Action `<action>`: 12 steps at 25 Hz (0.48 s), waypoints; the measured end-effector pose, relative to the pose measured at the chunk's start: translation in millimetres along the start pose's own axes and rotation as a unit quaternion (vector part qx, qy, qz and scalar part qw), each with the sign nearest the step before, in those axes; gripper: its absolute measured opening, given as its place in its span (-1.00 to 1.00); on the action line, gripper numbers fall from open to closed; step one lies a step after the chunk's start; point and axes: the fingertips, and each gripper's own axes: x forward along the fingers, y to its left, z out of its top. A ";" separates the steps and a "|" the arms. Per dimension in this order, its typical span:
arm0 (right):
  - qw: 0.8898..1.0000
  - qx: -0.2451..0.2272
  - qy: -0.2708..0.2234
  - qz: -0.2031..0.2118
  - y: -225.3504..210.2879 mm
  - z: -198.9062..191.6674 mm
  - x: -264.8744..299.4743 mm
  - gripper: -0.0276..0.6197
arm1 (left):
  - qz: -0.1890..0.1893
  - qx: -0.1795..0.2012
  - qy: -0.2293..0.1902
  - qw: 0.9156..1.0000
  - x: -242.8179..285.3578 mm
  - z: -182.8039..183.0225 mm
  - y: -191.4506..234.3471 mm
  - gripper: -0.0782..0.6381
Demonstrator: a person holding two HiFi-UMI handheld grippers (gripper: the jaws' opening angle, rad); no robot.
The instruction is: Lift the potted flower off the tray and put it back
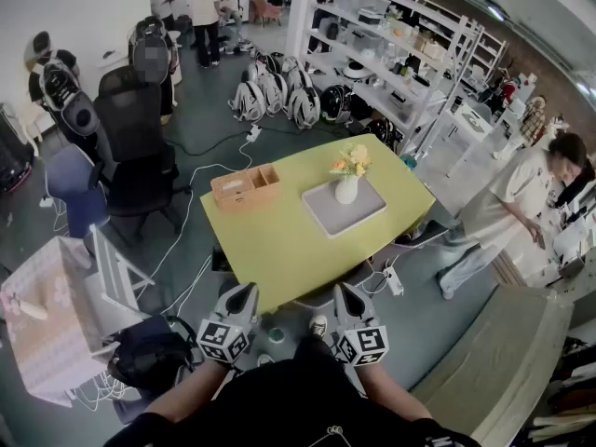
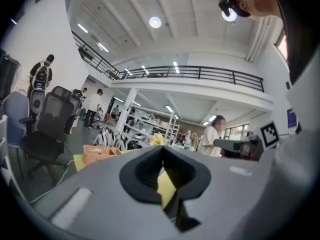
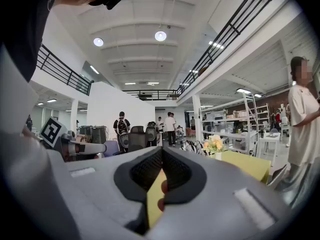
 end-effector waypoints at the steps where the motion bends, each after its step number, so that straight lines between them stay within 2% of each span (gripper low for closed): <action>1: 1.000 -0.001 0.001 -0.001 -1.9 0.0 1.3 -0.90 | -0.001 0.000 0.000 1.000 2.5 0.4 0.0 -0.76; 12: 1.000 0.025 -0.015 0.003 -16.2 -5.1 3.9 -0.90 | -0.004 0.000 0.000 1.000 20.2 -2.5 -2.2 -0.76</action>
